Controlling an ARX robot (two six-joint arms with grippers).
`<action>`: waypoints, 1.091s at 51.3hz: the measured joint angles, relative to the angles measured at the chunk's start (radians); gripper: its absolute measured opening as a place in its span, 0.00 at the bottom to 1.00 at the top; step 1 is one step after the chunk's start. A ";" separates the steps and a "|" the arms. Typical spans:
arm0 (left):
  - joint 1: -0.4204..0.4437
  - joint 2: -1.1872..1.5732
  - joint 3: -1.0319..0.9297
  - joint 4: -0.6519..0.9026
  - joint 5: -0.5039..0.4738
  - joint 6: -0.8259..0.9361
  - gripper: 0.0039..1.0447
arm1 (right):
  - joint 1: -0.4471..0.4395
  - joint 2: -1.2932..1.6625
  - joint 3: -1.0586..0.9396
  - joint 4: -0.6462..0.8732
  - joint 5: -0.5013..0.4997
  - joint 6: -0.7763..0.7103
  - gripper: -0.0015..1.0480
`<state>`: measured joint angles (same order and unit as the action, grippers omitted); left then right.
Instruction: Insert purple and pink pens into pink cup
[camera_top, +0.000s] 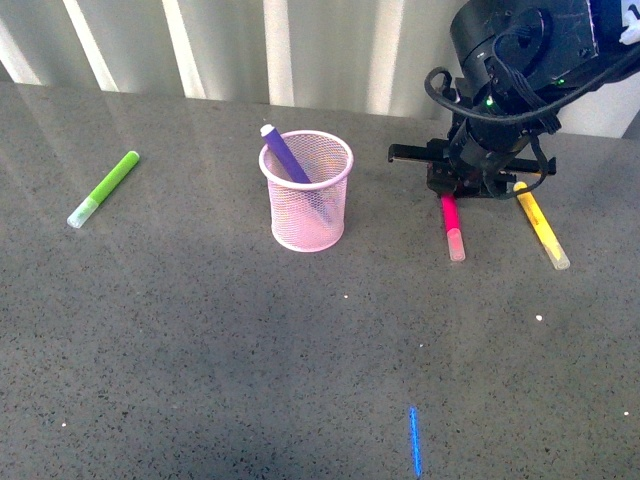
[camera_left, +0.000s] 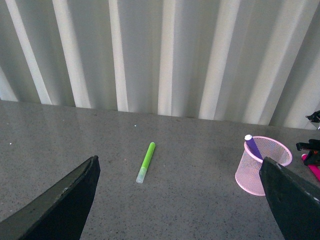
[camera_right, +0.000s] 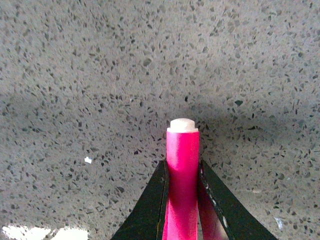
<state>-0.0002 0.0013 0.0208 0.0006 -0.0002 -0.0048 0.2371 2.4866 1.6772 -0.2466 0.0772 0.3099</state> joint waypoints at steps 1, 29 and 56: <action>0.000 0.000 0.000 0.000 0.000 0.000 0.94 | 0.000 -0.002 -0.006 0.012 0.000 0.002 0.11; 0.000 0.000 0.000 0.000 0.000 0.000 0.94 | 0.040 -0.317 -0.352 0.933 -0.066 -0.140 0.11; 0.000 0.000 0.000 0.000 0.000 0.000 0.94 | 0.208 -0.371 -0.559 1.262 -0.401 -0.232 0.11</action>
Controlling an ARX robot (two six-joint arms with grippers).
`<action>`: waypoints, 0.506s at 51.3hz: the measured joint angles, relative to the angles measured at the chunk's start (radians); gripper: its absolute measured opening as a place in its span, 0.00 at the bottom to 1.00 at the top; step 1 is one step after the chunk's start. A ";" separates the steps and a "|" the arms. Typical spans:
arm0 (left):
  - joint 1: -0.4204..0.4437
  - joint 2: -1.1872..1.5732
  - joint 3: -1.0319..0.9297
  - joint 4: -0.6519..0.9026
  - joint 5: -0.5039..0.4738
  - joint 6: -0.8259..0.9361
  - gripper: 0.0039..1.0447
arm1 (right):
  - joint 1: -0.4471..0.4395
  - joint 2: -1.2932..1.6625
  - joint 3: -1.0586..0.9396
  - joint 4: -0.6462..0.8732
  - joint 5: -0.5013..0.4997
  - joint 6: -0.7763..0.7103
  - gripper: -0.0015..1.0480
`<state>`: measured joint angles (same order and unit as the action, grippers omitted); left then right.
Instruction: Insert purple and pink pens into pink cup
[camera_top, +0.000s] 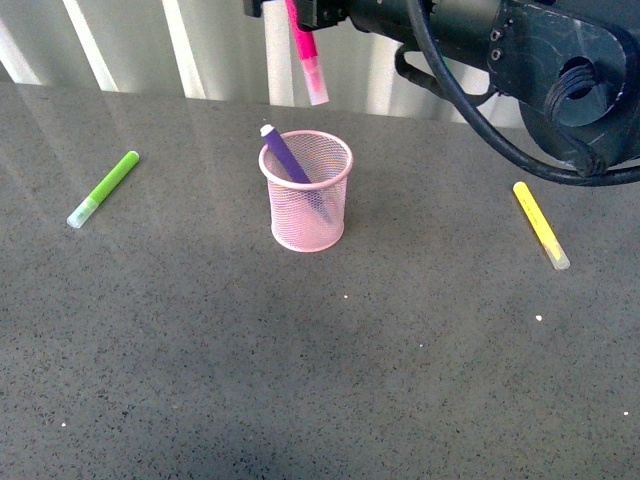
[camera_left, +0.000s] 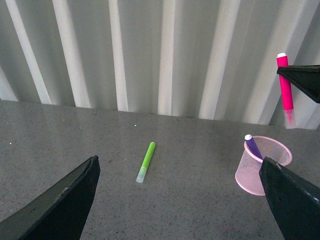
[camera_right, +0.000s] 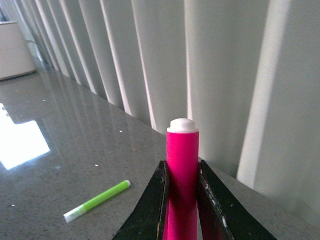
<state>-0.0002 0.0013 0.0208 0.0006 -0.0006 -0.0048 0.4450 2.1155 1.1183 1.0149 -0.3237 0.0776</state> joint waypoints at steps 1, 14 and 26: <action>0.000 0.000 0.000 0.000 0.000 0.000 0.94 | 0.004 0.000 0.000 0.007 -0.006 0.002 0.11; 0.000 0.000 0.000 0.000 0.000 0.000 0.94 | 0.023 0.054 -0.003 0.081 -0.028 0.044 0.11; 0.000 0.000 0.000 0.000 0.000 0.000 0.94 | 0.013 0.114 0.015 0.094 -0.022 0.077 0.11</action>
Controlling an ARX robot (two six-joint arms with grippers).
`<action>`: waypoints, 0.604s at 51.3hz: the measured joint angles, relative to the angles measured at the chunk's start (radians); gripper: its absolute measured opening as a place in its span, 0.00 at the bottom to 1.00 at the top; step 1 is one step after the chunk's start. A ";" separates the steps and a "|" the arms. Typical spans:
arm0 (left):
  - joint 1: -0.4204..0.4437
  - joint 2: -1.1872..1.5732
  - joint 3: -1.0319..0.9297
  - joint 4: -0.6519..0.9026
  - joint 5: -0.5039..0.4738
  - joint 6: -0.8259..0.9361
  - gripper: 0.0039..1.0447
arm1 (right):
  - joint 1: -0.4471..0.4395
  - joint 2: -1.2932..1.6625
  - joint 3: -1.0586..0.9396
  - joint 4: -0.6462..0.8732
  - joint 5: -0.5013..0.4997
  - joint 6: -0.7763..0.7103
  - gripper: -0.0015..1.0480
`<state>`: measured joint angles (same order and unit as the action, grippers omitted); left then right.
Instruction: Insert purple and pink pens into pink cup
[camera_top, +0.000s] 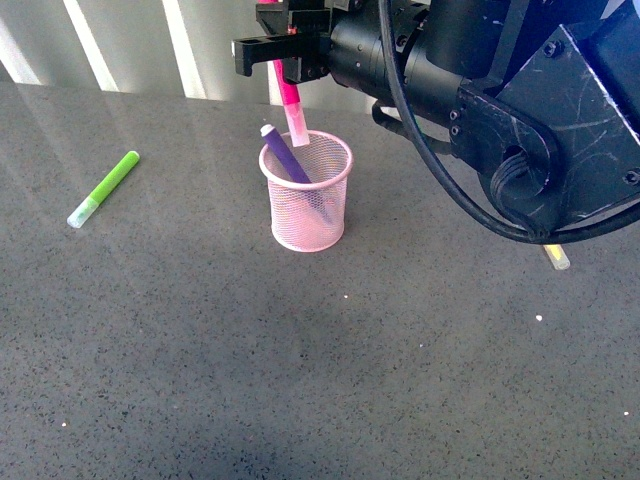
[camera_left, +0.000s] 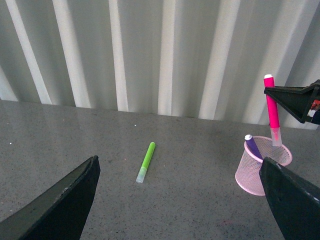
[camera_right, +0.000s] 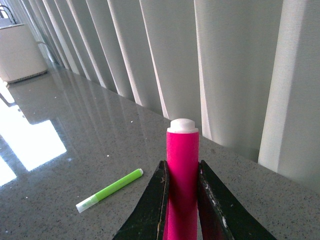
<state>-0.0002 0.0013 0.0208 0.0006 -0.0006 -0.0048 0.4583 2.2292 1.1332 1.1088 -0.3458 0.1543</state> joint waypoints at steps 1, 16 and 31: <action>0.000 0.000 0.000 0.000 0.000 0.000 0.94 | -0.001 0.003 0.005 0.001 0.002 0.001 0.11; 0.000 0.000 0.000 0.000 0.000 0.000 0.94 | -0.011 0.042 0.028 0.030 -0.001 0.019 0.11; 0.000 0.000 0.000 0.000 0.000 0.000 0.94 | -0.015 0.072 0.028 0.047 -0.005 0.034 0.11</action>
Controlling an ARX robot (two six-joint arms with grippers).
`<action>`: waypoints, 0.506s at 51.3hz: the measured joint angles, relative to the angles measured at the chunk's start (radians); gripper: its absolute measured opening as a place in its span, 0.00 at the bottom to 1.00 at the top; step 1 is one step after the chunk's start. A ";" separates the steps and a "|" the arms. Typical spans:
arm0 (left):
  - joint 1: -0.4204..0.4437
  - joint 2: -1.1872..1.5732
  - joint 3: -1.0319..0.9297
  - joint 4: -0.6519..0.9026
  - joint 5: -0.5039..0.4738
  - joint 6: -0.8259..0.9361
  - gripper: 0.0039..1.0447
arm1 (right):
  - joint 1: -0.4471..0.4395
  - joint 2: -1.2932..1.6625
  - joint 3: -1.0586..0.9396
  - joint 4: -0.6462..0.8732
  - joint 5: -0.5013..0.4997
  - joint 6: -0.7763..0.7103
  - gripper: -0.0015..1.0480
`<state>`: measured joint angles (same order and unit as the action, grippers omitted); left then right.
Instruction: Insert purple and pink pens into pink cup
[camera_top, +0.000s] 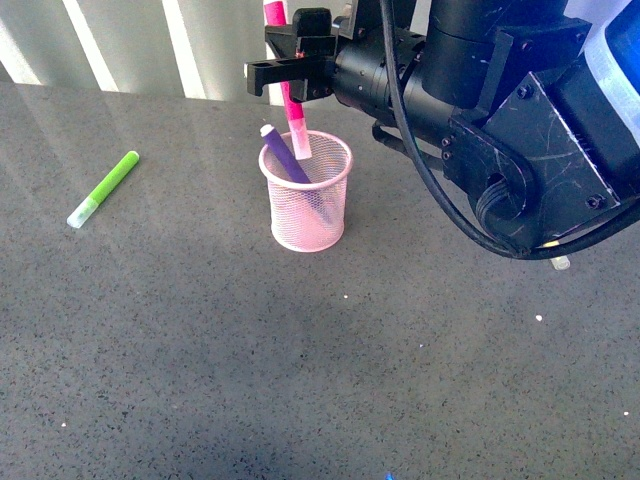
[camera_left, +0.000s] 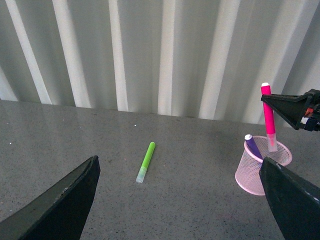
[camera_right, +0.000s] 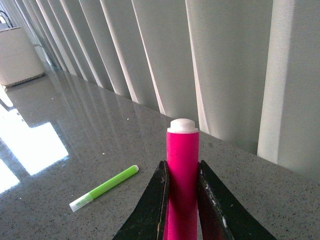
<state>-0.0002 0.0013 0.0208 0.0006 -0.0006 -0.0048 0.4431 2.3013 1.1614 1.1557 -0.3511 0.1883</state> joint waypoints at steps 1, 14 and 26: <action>0.000 0.000 0.000 0.000 0.000 0.000 0.94 | 0.000 0.001 0.000 0.001 0.000 0.000 0.11; 0.000 0.000 0.000 0.000 0.000 0.000 0.94 | -0.003 0.001 -0.003 0.004 -0.011 -0.002 0.18; 0.000 0.000 0.000 0.000 0.000 0.000 0.94 | -0.012 0.001 -0.013 0.004 -0.006 0.003 0.55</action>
<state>-0.0002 0.0017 0.0208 0.0006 -0.0002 -0.0048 0.4313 2.3024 1.1488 1.1595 -0.3576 0.1917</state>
